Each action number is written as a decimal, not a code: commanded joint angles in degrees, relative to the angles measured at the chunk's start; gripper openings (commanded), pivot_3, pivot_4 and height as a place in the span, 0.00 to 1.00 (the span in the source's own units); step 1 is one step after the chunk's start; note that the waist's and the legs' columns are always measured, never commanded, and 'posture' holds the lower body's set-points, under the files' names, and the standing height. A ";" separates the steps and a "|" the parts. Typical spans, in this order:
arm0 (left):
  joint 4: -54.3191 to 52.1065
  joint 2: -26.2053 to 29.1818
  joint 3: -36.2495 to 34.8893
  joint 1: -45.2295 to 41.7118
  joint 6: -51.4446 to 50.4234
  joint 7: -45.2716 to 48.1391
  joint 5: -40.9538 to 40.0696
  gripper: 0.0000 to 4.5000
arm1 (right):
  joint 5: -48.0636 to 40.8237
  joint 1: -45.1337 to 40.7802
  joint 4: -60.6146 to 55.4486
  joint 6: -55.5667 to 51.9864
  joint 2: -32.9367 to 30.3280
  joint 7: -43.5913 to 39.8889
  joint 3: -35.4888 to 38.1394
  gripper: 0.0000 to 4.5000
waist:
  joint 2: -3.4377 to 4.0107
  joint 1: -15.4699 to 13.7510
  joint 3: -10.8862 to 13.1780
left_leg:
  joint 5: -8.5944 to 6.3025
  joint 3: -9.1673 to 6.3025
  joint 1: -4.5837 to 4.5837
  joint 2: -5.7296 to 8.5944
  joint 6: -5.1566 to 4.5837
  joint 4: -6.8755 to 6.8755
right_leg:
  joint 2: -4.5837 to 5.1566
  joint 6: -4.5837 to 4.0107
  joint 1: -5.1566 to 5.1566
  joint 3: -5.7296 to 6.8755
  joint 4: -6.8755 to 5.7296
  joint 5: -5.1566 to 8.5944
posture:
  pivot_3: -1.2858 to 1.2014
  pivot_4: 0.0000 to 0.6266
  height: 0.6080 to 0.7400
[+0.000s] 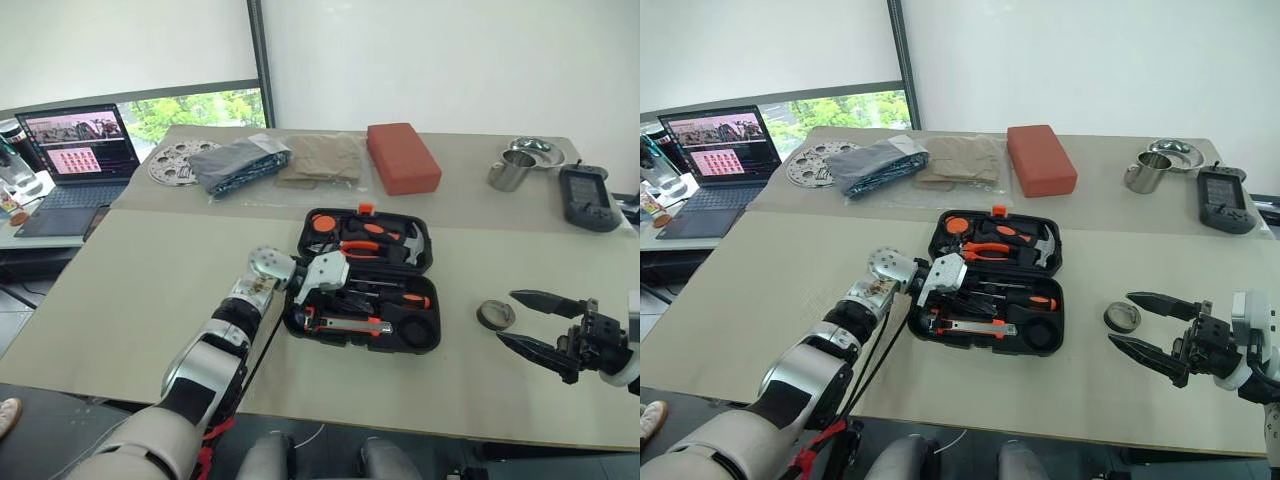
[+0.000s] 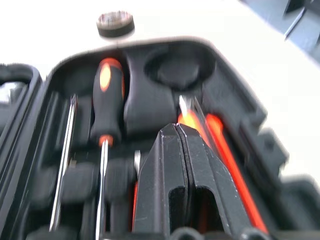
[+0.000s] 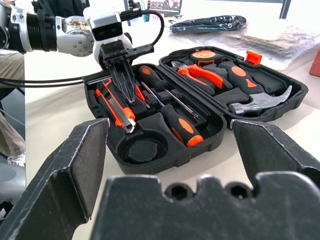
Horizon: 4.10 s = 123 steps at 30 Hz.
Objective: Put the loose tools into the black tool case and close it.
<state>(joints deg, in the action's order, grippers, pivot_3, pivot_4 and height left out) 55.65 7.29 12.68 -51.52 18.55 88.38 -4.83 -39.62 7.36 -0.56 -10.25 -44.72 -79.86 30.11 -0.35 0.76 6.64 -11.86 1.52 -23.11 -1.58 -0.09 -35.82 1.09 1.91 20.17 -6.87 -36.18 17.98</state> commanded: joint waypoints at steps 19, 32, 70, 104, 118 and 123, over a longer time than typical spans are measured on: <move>2.83 2.84 4.10 -0.55 5.02 0.55 6.21 0.01 | -1.97 -1.01 -0.38 -0.21 -1.10 -0.29 2.27 1.00 | 0.01 0.06 -0.01 | 0.00 -0.02 0.10 -0.01 0.00 -0.02 | -0.04 -0.02 -0.08 -0.03 -0.04 -0.01 | 0.52 0.24 0.98; 9.15 2.12 6.77 -0.66 5.54 -3.58 11.00 0.01 | -1.68 -0.77 -0.33 -0.51 -1.30 0.02 2.09 1.00 | 0.02 -0.03 -0.04 | 0.00 -0.02 0.28 0.00 0.00 -0.09 | -0.04 0.04 -0.25 -0.04 -0.08 0.02 | 0.52 0.24 0.98; -45.94 20.71 -5.68 14.71 -25.06 -7.13 -9.21 0.01 | 1.56 -0.14 -0.50 -1.20 -0.19 5.12 -1.23 1.00 | -0.43 2.92 -0.04 | -0.56 3.31 1.32 -1.43 -0.23 0.55 | -1.68 -0.05 1.19 -4.02 -0.68 -0.30 | 0.52 0.24 0.90; -79.51 38.98 -15.46 31.64 -47.52 -16.36 -28.32 0.00 | 31.62 -30.60 20.35 -3.67 -9.82 7.24 -34.02 0.62 | -0.25 1.83 0.02 | -0.58 2.02 1.04 -1.32 -0.26 -0.03 | -1.40 -0.38 0.86 -2.77 -0.60 -0.38 | 0.52 0.24 0.90; -80.80 39.84 -15.33 31.89 -47.96 -17.51 -29.68 0.00 | 31.10 -30.23 17.01 -3.69 -9.97 6.10 -33.30 0.01 | -0.23 1.89 0.02 | -0.58 2.01 1.05 -1.32 -0.26 -0.04 | -1.40 -0.42 0.84 -2.74 -0.62 -0.40 | 0.52 0.24 0.90; -80.22 40.10 -14.99 31.90 -47.50 -17.36 -29.61 0.00 | 28.89 -30.82 4.99 -9.39 -10.54 4.72 -33.59 0.01 | -0.17 1.92 0.03 | -0.58 1.96 1.05 -1.32 -0.26 -0.03 | -1.40 -0.40 0.86 -2.74 -0.65 -0.39 | 0.52 0.24 0.90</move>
<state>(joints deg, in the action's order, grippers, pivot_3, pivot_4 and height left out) -23.86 46.64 -2.01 -19.44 -29.10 71.03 -33.78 -8.42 -22.10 9.57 -17.76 -54.34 -74.38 -4.37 -0.52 2.68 6.67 -12.44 3.47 -22.06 -2.91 -0.35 -35.85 -0.32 1.54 21.03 -9.61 -36.84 17.61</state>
